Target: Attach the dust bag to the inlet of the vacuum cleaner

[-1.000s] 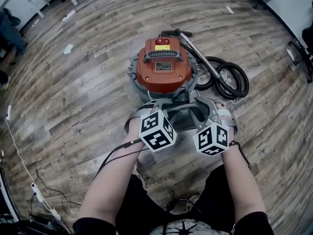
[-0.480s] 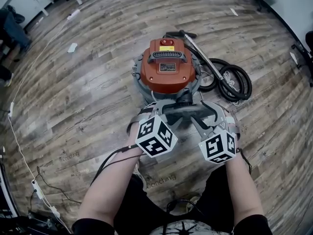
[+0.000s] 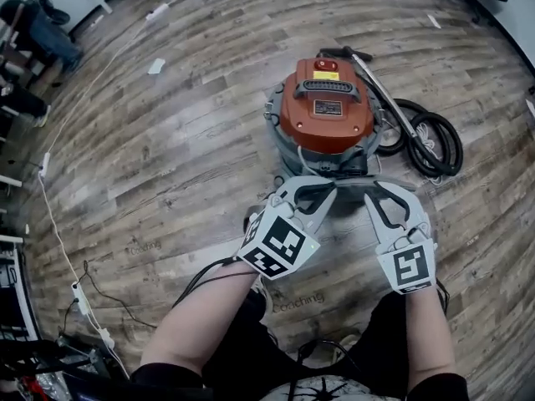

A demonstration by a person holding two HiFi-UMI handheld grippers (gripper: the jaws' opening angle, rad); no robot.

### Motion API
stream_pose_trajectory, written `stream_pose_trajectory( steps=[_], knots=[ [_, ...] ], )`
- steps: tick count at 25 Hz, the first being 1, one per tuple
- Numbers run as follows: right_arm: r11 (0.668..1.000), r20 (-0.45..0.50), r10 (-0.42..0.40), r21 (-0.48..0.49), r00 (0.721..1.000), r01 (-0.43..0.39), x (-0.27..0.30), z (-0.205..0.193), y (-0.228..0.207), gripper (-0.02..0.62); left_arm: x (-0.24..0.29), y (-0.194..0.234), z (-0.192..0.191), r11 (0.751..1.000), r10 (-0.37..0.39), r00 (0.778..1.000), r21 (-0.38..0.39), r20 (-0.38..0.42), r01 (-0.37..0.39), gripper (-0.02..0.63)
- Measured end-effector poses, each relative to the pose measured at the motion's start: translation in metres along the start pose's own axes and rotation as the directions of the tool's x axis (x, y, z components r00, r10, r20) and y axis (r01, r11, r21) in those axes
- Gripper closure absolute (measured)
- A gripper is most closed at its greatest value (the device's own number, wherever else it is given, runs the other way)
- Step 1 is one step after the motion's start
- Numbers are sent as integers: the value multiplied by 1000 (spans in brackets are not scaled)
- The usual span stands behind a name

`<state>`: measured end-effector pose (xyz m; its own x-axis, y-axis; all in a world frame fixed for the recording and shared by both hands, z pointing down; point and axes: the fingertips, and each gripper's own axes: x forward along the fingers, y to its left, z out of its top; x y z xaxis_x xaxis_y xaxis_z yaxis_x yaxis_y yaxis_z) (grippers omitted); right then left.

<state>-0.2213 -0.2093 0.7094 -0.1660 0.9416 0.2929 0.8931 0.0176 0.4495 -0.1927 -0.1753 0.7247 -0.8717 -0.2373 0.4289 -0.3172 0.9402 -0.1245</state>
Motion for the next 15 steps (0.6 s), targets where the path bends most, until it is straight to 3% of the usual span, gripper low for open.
stream_pose_trajectory(
  steps=[7,15],
  knots=[
    [996,57,13,89,998,-18,14,-1,9,589,-15,11,-21,998,5,1000,-55,11,-4,601],
    [998,39,61,9,997,-61,25,8,11,589,-27,34,-5,1000,-8,998,-18,67,9,601]
  ],
)
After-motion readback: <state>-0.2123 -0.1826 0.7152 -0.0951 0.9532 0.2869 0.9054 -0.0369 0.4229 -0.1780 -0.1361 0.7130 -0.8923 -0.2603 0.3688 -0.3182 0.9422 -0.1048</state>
